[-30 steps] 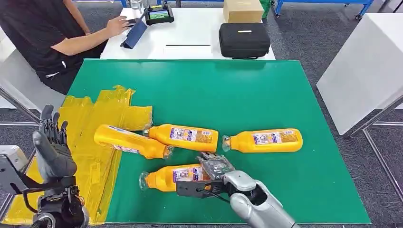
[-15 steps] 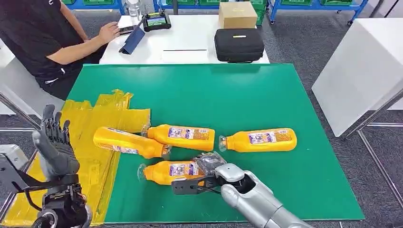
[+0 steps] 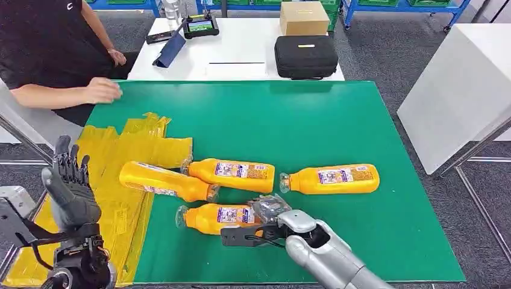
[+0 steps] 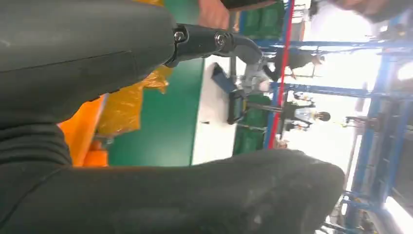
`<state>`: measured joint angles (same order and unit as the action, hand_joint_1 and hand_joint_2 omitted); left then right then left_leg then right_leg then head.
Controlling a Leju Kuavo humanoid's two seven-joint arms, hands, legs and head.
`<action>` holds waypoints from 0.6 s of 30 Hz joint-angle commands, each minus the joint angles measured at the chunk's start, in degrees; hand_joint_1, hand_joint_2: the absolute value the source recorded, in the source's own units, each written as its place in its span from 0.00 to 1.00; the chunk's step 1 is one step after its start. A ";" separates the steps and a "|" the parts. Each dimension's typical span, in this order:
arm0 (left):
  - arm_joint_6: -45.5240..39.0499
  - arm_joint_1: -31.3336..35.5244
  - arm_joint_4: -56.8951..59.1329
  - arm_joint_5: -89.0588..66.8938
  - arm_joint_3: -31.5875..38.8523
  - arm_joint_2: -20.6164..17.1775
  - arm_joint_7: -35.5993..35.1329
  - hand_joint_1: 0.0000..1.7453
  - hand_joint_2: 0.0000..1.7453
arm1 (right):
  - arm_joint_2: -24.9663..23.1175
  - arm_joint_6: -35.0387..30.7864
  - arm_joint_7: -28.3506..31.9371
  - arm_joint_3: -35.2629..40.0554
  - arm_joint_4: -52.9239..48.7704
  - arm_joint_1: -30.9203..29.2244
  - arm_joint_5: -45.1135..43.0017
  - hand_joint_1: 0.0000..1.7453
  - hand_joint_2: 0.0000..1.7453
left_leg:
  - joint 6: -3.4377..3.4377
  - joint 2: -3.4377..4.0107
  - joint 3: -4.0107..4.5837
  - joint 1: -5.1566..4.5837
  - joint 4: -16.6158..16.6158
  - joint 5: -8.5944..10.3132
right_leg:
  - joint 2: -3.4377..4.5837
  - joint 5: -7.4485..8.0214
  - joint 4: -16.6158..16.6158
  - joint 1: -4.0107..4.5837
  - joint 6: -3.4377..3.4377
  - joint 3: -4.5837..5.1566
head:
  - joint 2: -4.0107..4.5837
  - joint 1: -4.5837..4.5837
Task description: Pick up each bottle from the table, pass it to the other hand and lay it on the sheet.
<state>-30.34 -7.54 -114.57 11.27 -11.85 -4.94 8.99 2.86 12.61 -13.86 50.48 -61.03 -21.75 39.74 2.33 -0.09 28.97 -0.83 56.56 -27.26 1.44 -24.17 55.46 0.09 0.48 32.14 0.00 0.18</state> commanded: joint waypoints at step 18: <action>24.66 -3.84 -5.73 24.41 -5.08 -1.03 -6.37 0.00 1.00 | 0.86 -14.84 7.40 -22.90 -44.04 18.70 -17.75 1.00 1.00 | -0.08 -0.30 1.28 0.00 0.02 0.04 | -0.48 0.01 -0.02 -0.11 0.08 1.05 | 0.00 0.00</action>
<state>-8.80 -14.61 -121.74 33.16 -11.12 -5.11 5.59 8.85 -0.24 -1.60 27.58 -111.93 3.45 16.99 2.44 -0.48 30.38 -0.88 56.59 -27.21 0.96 -24.18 55.48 -0.05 0.54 33.27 0.00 0.17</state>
